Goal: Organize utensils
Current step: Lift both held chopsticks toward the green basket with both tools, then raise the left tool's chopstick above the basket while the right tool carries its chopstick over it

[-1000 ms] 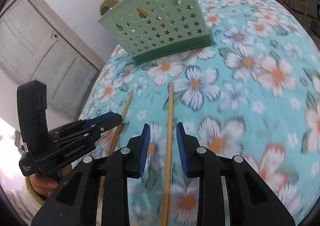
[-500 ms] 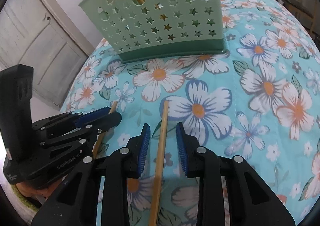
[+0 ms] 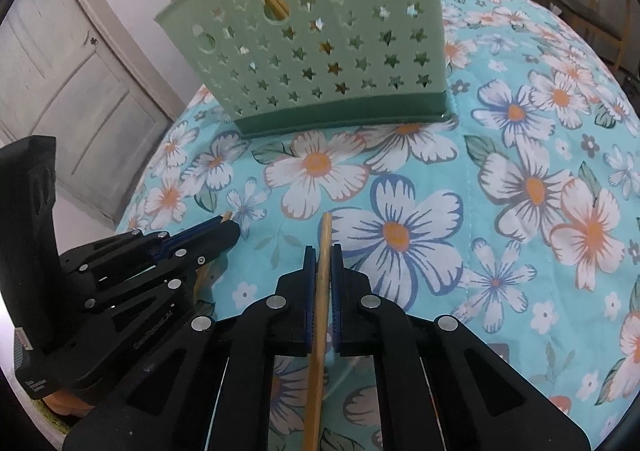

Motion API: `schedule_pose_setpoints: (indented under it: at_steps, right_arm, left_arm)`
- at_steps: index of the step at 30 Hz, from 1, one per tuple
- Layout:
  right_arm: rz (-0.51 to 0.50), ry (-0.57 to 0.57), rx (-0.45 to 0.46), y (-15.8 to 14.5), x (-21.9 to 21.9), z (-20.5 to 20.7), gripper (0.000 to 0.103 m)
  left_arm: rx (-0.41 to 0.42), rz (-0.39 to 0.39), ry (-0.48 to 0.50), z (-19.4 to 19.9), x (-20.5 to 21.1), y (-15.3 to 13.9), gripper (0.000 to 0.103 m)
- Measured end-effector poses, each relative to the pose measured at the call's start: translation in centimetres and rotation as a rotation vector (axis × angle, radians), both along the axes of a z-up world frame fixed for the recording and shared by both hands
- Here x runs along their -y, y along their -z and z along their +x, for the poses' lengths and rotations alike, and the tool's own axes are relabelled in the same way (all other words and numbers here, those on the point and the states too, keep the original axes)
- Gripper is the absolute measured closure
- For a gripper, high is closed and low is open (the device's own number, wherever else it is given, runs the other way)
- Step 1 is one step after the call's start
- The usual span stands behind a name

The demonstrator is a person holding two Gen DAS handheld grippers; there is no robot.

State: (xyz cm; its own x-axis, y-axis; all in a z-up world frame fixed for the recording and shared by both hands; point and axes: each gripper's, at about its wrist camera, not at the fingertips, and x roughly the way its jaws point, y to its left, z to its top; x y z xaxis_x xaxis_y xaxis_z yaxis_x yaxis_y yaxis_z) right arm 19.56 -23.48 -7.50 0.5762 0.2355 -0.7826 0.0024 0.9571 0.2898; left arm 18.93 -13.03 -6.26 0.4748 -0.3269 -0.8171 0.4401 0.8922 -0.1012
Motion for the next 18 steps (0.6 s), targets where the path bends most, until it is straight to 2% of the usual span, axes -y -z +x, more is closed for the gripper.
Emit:
schedule_pose_setpoints:
  at_steps: [5,18]
  right_arm:
    - [0.015,0.011,0.041,-2.1,0.9,-1.4,0.098]
    - [0.032,0.037,0.178,-8.0,1.9,-4.6,0.099]
  left_arm:
    - [0.046,-0.014,0.009,-0.9,0.0,-1.7,0.098]
    - [0.239,-0.036,0.054,-4.6,0.1,-8.0,0.098]
